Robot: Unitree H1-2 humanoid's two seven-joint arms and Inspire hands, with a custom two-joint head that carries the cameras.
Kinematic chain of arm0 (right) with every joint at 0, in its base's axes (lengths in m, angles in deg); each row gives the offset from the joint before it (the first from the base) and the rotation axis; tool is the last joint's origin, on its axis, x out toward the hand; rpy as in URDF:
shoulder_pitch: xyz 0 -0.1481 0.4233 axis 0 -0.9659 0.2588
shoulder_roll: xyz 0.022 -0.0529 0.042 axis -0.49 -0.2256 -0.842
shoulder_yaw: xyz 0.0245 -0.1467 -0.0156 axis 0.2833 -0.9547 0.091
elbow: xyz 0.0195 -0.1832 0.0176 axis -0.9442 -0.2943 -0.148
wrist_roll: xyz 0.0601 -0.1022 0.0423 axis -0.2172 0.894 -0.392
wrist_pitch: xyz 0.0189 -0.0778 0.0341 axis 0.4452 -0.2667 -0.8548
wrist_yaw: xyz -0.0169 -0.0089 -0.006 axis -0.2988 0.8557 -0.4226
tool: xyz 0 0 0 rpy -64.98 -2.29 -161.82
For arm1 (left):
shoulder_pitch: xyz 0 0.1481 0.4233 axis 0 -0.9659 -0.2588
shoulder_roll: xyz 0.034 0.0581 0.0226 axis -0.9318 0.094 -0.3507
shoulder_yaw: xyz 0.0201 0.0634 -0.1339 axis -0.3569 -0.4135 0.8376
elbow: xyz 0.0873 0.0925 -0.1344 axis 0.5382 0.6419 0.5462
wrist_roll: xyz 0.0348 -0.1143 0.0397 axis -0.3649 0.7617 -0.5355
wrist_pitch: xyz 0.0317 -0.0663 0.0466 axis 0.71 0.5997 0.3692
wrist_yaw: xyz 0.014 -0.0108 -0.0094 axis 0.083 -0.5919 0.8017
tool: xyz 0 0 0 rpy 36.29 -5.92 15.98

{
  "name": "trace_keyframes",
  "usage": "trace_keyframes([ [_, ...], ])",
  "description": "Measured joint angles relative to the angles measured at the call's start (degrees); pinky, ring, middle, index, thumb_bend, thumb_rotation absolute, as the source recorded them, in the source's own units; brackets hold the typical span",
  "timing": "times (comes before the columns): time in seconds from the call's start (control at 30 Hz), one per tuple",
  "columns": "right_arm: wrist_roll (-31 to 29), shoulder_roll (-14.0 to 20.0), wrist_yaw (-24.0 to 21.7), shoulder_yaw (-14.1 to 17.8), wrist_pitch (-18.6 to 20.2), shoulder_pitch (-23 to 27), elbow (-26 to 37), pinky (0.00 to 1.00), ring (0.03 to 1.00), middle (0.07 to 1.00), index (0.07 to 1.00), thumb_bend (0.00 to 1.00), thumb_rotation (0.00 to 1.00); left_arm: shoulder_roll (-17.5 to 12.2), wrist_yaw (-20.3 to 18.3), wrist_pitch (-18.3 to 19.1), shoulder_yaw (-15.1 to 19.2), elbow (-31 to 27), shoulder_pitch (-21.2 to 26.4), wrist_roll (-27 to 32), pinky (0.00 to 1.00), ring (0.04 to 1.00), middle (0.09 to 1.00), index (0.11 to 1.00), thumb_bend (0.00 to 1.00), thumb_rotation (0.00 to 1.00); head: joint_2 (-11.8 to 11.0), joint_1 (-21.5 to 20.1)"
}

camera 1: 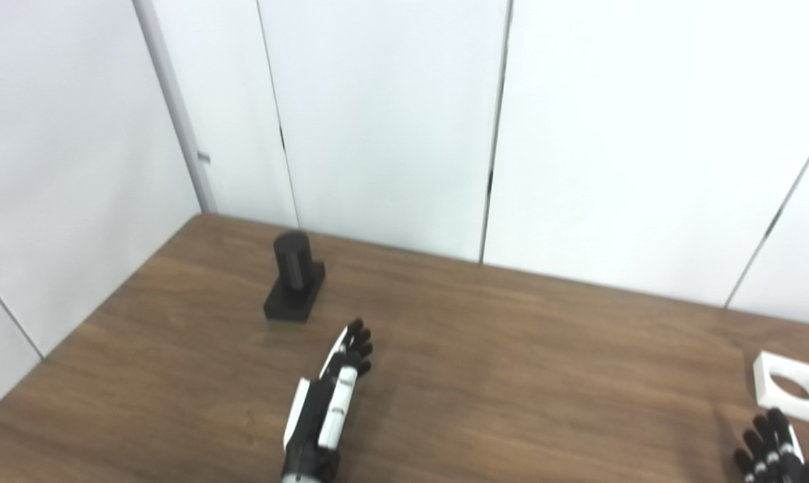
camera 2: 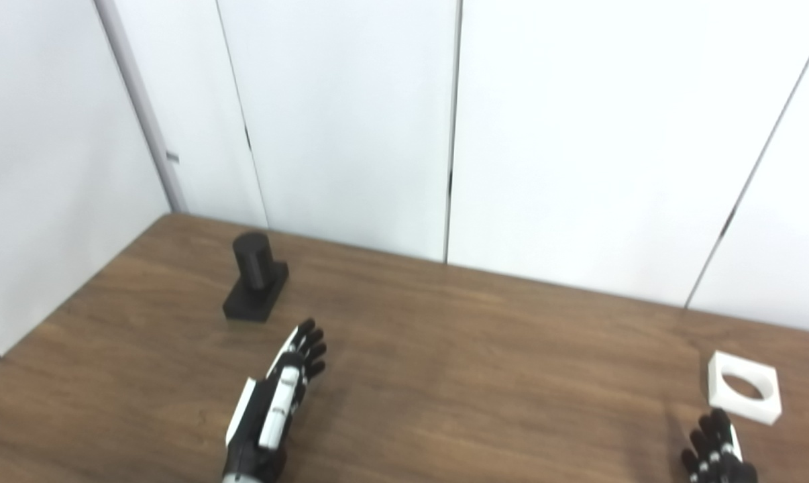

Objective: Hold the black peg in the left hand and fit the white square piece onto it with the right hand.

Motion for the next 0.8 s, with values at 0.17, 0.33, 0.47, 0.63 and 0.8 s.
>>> trace_keyframes([
  [0.17, 0.0, 0.1, -0.4, 0.0, -1.0, 0.1, -0.5, 1.00, 1.000, 1.000, 1.000, 0.68, 1.00, 0.0, 0.0, -1.4, -0.2, 0.4, 0.1, -0.2, 0.92, 0.938, 0.948, 0.967, 0.47, 0.83, -0.5, 0.7],
  [0.33, 0.0, 0.2, -0.5, 0.0, -2.1, 0.2, -0.8, 1.00, 1.000, 1.000, 1.000, 0.66, 1.00, 0.1, 0.3, -1.2, -0.4, 0.4, 0.1, -2.3, 0.91, 0.940, 0.953, 0.968, 0.42, 0.71, -0.5, 0.7],
  [0.47, 0.0, 0.2, -0.5, 0.0, -2.6, 0.2, -0.7, 1.00, 1.000, 1.000, 1.000, 0.68, 1.00, 0.3, 2.3, 1.3, -0.4, -0.3, 0.0, -6.7, 0.86, 0.893, 0.914, 0.944, 0.42, 0.46, 0.5, 0.4],
  [0.63, -0.1, 0.3, -0.5, -0.1, -2.7, 0.3, -0.5, 1.00, 1.000, 1.000, 1.000, 0.72, 1.00, 0.7, 4.7, 13.9, -1.5, -7.6, -1.0, -21.9, 0.88, 0.926, 0.944, 0.980, 0.66, 0.45, 0.7, 0.5],
  [0.8, -0.2, 0.2, -0.5, 0.0, -2.7, 0.1, -0.2, 1.00, 1.000, 0.999, 1.000, 0.75, 1.00, -3.5, 1.2, 30.3, -1.4, -14.3, 0.6, -38.3, 0.75, 0.920, 0.984, 0.997, 0.84, 0.48, 1.0, 0.4],
])
